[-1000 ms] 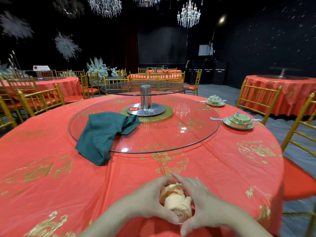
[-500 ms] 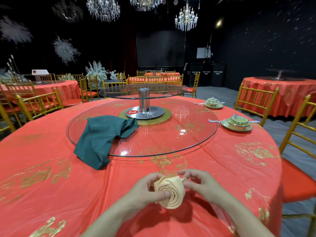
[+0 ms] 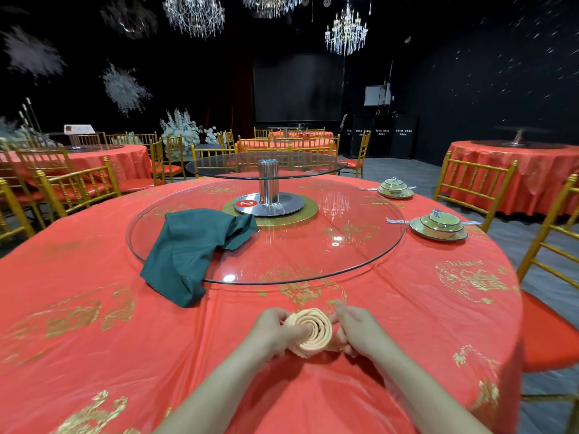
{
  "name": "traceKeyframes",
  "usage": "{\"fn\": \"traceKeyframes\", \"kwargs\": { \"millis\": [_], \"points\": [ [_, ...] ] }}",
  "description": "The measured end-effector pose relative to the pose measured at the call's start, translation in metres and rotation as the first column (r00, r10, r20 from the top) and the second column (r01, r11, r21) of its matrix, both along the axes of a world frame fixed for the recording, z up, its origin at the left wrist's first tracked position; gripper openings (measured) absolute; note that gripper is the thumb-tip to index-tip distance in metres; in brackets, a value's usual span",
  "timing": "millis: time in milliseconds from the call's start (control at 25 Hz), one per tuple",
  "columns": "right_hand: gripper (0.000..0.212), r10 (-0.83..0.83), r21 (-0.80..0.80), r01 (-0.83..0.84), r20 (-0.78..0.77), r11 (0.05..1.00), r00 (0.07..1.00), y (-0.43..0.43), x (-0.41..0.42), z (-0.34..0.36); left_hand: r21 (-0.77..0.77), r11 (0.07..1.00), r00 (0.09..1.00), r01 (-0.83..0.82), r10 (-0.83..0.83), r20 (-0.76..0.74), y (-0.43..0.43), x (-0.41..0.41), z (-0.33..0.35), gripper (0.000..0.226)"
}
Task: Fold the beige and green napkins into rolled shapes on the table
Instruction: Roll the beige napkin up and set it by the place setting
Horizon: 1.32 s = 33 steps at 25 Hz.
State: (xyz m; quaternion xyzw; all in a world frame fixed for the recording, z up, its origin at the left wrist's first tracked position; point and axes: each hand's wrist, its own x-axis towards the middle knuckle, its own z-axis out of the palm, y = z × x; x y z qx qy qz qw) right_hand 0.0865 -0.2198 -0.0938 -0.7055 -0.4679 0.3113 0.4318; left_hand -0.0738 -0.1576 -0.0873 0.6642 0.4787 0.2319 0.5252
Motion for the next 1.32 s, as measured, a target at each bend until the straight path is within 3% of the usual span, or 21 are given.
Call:
{"fn": "traceKeyframes", "kwargs": {
  "millis": [120, 200, 280, 360, 480, 600, 720, 840, 920, 1080, 1200, 1320],
  "points": [
    [0.045, 0.067, -0.089, -0.045, 0.269, 0.995, 0.961, 0.005, -0.003, 0.004, 0.054, 0.999, 0.99, 0.001, 0.007, -0.141, 0.001, 0.003, 0.003, 0.027],
    [0.033, -0.01, -0.042, 0.022, 0.268, 0.999, 0.963, 0.008, -0.002, 0.003, 0.219, 0.976, 0.967, 0.007, 0.049, -0.248, 0.002, 0.001, 0.004, 0.036],
    [0.02, -0.1, 0.035, 0.095, 0.234, 0.995, 0.967, 0.011, -0.004, 0.004, 0.536, 0.843, 0.928, 0.052, 0.157, -0.337, 0.001, -0.002, 0.002, 0.049],
    [0.018, -0.124, 0.05, 0.114, 0.323, 0.992, 0.938, 0.013, -0.009, 0.006, 0.702, 0.676, 0.914, 0.225, 0.103, -0.393, -0.005, -0.001, 0.001, 0.064],
    [0.019, -0.077, 0.006, 0.079, 0.303, 0.997, 0.95, 0.017, -0.006, 0.009, 0.666, 0.564, 0.813, 0.489, -0.018, -0.582, -0.018, 0.007, 0.0, 0.068],
    [0.021, -0.106, 0.017, 0.105, 0.158, 0.994, 0.982, 0.015, 0.013, 0.009, 0.643, 0.56, 0.783, 0.522, -0.016, -0.621, -0.018, 0.006, -0.007, 0.058],
    [0.027, -0.132, -0.038, 0.158, 0.38, 0.987, 0.916, 0.001, 0.017, 0.007, 0.628, 0.527, 0.744, 0.573, -0.012, -0.668, -0.015, 0.005, -0.012, 0.072],
    [0.024, -0.062, -0.072, 0.134, 0.617, 0.988, 0.785, -0.006, 0.003, -0.004, 0.618, 0.523, 0.734, 0.587, -0.022, -0.679, -0.018, 0.01, -0.014, 0.086],
    [0.031, -0.06, -0.067, 0.133, 0.639, 0.989, 0.767, -0.004, 0.005, -0.002, 0.616, 0.533, 0.736, 0.58, -0.019, -0.677, -0.021, 0.013, -0.014, 0.084],
    [0.037, -0.118, -0.067, 0.194, 0.588, 0.979, 0.8, -0.008, 0.026, 0.004, 0.585, 0.555, 0.714, 0.591, -0.022, -0.7, -0.019, 0.017, -0.015, 0.05],
    [0.037, -0.094, -0.117, 0.222, 0.651, 0.968, 0.753, -0.013, 0.024, 0.002, 0.586, 0.523, 0.68, 0.619, 0.015, -0.733, -0.023, 0.025, -0.016, 0.05],
    [0.036, -0.106, -0.084, 0.215, 0.662, 0.973, 0.742, -0.01, 0.021, 0.008, 0.577, 0.559, 0.694, 0.595, 0.003, -0.72, -0.022, 0.028, -0.022, 0.05]
  ]
}}
